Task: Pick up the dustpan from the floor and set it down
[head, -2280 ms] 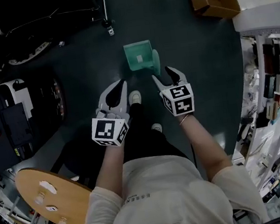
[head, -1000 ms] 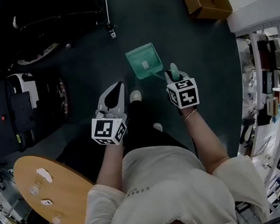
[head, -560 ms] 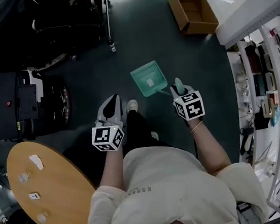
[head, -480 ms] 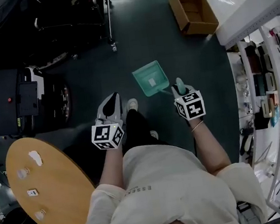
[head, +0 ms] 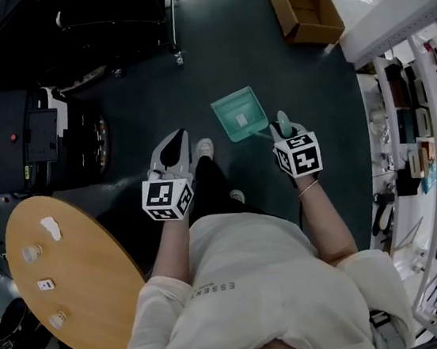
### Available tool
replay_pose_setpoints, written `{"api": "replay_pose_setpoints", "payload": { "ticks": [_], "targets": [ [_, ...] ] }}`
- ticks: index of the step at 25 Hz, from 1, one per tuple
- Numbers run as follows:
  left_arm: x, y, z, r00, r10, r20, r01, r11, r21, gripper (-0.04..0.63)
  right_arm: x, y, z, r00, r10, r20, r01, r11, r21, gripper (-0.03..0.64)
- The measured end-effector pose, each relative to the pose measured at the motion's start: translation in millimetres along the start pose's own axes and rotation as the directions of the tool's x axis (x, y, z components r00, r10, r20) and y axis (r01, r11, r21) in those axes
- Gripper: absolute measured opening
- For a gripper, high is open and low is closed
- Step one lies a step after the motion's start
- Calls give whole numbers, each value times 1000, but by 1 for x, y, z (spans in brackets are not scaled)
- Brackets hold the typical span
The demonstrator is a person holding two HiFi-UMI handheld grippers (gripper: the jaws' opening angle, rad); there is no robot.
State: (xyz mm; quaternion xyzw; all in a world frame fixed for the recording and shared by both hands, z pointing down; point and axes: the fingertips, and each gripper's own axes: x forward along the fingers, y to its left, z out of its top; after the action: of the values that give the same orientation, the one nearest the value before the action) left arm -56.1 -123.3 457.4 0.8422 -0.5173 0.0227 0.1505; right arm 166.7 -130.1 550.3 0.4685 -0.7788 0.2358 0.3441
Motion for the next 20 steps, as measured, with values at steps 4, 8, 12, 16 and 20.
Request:
{"api": "replay_pose_setpoints", "payload": {
  "ticks": [4, 8, 12, 16, 20],
  "targets": [
    [16, 12, -8, 999, -11, -32, 10, 1000, -21, 8, 26, 3, 7, 1000, 19, -22, -18, 1000, 26, -11],
    [42, 44, -11, 998, -13, -65, 10, 999, -42, 8, 67, 3, 27, 998, 37, -56, -35, 998, 45, -11],
    [77, 84, -16, 994, -11, -107, 3, 997, -71, 8, 117, 0, 57, 995, 44, -84, -39, 997, 67, -11],
    [120, 126, -15, 992, -13, -124, 2, 996, -88, 8, 176, -8, 89, 994, 46, -102, -37, 995, 89, -11],
    [167, 169, -8, 992, -25, -120, 12, 995, -101, 8, 238, -23, 115, 993, 23, -113, -7, 990, 141, -11]
  ]
}}
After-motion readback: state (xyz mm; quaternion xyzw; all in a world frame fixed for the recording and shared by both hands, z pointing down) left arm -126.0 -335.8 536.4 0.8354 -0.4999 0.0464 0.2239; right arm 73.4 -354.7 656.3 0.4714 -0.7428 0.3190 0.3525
